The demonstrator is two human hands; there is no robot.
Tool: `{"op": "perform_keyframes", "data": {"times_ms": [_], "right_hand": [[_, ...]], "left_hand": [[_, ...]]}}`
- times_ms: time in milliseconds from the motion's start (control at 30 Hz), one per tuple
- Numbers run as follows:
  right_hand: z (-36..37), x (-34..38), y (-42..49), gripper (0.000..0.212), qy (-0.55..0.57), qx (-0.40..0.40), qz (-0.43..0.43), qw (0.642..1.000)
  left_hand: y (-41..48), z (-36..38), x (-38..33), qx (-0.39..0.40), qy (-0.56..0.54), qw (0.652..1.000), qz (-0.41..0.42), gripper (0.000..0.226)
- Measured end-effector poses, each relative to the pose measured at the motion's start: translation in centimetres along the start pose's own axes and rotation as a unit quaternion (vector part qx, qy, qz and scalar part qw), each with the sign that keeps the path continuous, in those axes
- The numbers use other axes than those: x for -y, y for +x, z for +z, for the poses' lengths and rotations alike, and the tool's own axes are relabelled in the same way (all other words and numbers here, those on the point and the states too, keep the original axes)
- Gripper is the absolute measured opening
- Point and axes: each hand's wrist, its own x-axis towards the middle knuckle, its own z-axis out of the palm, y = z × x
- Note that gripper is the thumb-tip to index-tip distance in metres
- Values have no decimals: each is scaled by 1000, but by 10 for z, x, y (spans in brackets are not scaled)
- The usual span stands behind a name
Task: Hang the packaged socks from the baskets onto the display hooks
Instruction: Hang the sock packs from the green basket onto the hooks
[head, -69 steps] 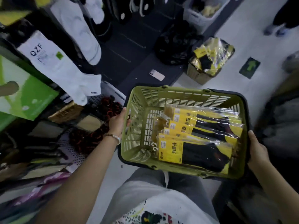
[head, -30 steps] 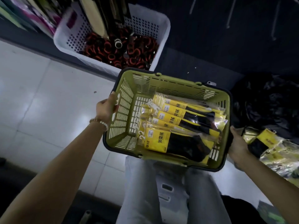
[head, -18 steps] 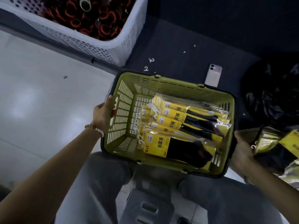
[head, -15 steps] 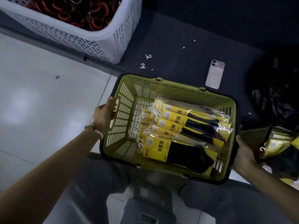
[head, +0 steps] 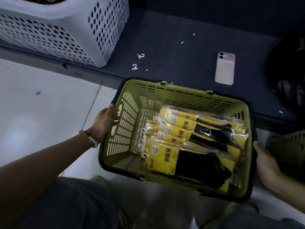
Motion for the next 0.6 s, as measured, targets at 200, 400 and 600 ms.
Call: {"op": "perform_keyframes", "data": {"times_ms": [200,400,600], "right_hand": [[7,50,-12,49,-107,7,-178,978],[29,67,-49,47,-233,82,-470,847],[81,38,-77,55,-414,280,-398,769]], "left_hand": [[4,4,-11,-32,89,994,58,54],[-32,34,-22,80,165,946,266,20],[-56,43,16,304,286,889,189,37]]}}
